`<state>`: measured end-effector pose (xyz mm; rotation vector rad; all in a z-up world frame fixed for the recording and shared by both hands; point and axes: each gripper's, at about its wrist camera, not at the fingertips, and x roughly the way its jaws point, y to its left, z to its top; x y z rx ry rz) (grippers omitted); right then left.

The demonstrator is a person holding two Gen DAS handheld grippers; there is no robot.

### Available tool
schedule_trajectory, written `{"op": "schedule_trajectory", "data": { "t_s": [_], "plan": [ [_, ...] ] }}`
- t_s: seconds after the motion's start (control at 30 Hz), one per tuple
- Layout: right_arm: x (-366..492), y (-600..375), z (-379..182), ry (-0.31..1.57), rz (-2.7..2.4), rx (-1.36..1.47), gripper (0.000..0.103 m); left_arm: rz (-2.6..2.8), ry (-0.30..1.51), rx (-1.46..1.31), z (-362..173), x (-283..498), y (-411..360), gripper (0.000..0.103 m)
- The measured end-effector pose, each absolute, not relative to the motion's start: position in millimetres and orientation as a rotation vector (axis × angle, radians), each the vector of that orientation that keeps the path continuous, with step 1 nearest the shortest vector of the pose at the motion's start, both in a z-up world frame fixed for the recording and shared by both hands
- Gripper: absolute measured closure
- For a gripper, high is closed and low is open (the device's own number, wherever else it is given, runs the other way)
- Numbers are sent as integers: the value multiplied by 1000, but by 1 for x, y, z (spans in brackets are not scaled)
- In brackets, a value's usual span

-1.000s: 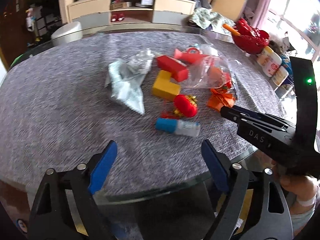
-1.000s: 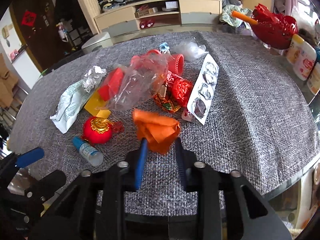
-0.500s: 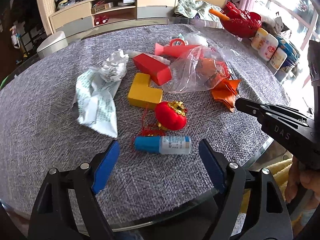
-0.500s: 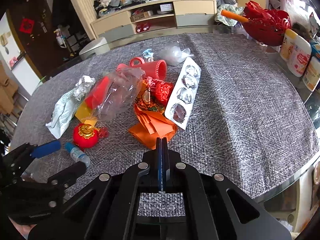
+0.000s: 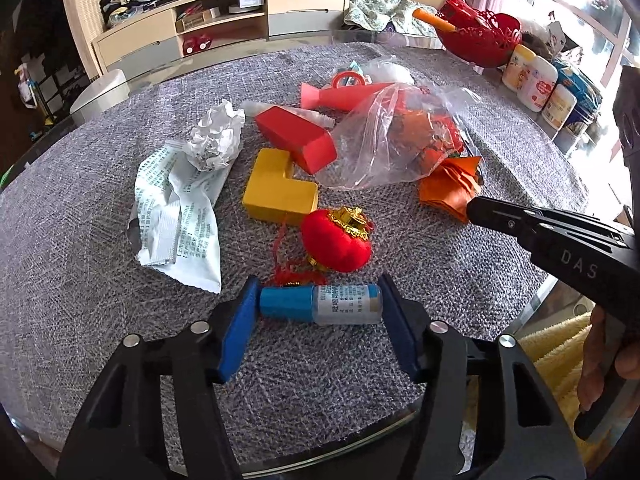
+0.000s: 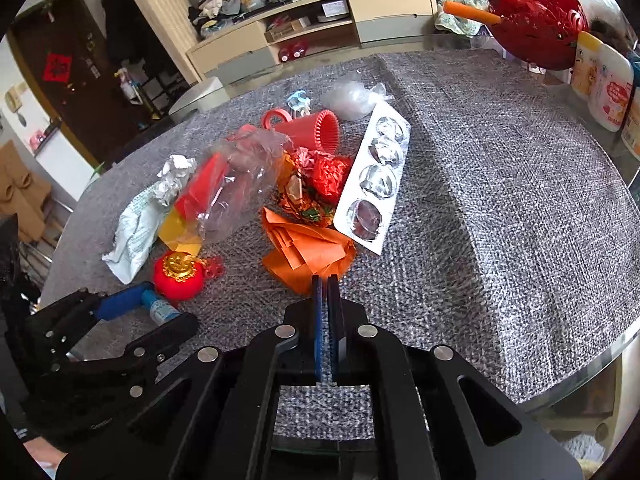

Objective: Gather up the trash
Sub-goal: 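Grasp the blue-capped bottle with the left tool while the right tool grasps the orange paper, then carry the bottle and orange paper down to the bin and release both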

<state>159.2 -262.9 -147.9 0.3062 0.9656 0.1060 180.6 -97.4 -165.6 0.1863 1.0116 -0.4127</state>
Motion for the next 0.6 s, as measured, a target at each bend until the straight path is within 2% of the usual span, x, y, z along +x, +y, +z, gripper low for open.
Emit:
{"op": "schedule_trajectory", "data": {
  "t_s": [0.03, 0.1, 0.13, 0.17, 0.47, 0.53, 0.57, 0.6],
  "plan": [
    [159, -262, -146, 964, 105, 296, 95, -414, 1012, 181, -165, 181, -97, 48],
    [158, -258, -143, 958, 97, 279, 79, -417, 1012, 182, -165, 180, -96, 48],
    [157, -258, -142, 949, 86, 272, 61, -417, 1010, 186, -165, 179, -97, 48],
    [157, -258, -140, 940, 75, 266, 54, -418, 1007, 193, -165, 179, -97, 48],
    [177, -254, -150, 932, 99, 296, 54, -440, 1001, 177, -165, 179, -94, 48],
    [182, -247, -150, 924, 114, 290, 58, -445, 998, 166, -165, 180, -93, 48],
    [183, -244, -151, 920, 120, 286, 70, -446, 997, 160, -165, 181, -93, 49],
    [184, -242, -151, 921, 124, 284, 73, -447, 996, 159, -164, 181, -93, 49]
  ]
}}
